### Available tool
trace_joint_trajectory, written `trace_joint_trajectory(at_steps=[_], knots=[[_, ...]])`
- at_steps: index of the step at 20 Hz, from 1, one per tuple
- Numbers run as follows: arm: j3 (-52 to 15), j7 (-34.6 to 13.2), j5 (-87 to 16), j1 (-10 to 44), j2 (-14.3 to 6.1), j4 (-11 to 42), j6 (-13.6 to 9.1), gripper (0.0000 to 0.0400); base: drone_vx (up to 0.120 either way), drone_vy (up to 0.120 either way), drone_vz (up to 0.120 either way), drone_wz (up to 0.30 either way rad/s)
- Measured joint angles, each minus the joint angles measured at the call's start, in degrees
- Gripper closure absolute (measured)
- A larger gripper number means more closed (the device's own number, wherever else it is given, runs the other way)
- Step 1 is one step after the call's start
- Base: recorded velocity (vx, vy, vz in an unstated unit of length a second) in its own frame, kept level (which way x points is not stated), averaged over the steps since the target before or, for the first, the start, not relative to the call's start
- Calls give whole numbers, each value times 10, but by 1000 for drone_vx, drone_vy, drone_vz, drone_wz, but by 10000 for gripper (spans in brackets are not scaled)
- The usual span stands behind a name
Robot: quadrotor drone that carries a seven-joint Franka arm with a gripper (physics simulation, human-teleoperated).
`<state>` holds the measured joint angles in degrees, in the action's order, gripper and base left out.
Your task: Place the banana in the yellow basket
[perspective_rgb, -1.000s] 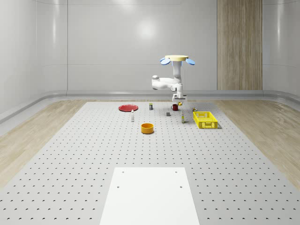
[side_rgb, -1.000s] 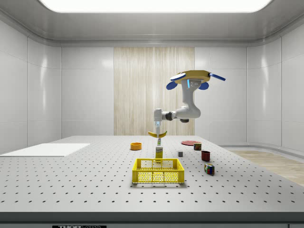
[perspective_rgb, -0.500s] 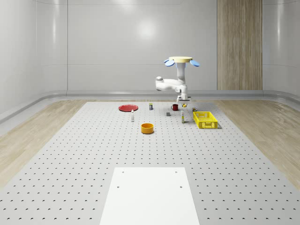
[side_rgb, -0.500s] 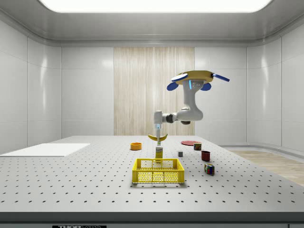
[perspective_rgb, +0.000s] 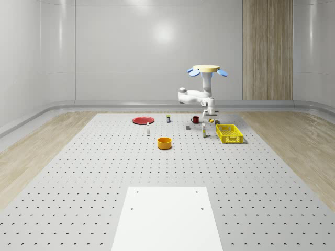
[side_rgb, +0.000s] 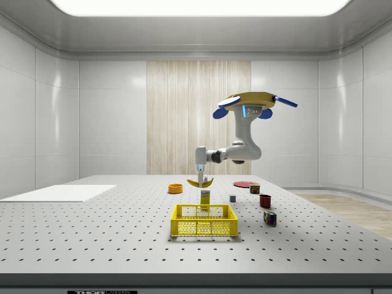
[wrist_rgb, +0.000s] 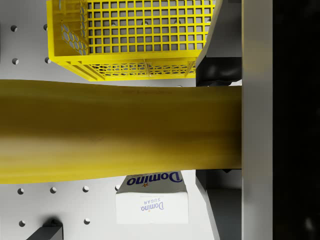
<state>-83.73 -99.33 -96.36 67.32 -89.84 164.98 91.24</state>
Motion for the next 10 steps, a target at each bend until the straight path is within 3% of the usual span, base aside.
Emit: trace_joint_trajectory(at_steps=[2,5,10], knots=[[0,0,0,0,-1,0,1,200,0,120,-20,0],[0,0,1,0,-2,0,2,200,0,120,-120,0],[0,0,1,0,-4,0,3,200,0,120,-32,0]])
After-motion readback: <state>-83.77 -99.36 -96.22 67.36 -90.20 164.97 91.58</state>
